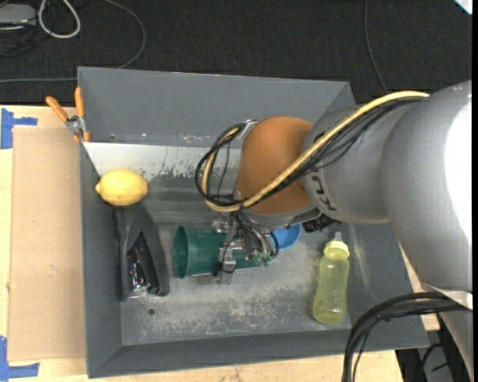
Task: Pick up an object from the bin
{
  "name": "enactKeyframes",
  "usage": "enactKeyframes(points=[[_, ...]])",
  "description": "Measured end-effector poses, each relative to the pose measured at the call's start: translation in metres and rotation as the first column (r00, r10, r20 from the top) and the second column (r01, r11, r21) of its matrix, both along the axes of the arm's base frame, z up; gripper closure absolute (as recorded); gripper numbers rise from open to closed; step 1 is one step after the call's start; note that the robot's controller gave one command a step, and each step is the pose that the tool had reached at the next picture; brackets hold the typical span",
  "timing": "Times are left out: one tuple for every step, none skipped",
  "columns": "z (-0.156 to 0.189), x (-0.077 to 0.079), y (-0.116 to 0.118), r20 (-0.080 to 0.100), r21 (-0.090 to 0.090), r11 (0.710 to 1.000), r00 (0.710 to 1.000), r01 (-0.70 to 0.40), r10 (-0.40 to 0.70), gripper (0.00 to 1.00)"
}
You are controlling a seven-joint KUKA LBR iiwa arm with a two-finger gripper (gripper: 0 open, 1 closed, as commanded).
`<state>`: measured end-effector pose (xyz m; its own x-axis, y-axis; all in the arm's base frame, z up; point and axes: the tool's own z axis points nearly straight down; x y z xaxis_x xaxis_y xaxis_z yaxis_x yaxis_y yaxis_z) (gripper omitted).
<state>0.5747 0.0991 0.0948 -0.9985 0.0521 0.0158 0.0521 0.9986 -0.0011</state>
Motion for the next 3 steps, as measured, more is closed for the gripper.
enactKeyframes(points=[[0.019, 0.002, 0.000, 0.004, 0.001, 1.000, 1.000, 0.000, 0.000, 1.00], [0.026, 0.001, 0.000, 0.003, 0.001, 1.000, 1.000, 0.001, -0.001, 1.00], [0.032, 0.002, 0.000, 0.004, 0.001, 1.000, 1.000, 0.001, -0.001, 1.00]])
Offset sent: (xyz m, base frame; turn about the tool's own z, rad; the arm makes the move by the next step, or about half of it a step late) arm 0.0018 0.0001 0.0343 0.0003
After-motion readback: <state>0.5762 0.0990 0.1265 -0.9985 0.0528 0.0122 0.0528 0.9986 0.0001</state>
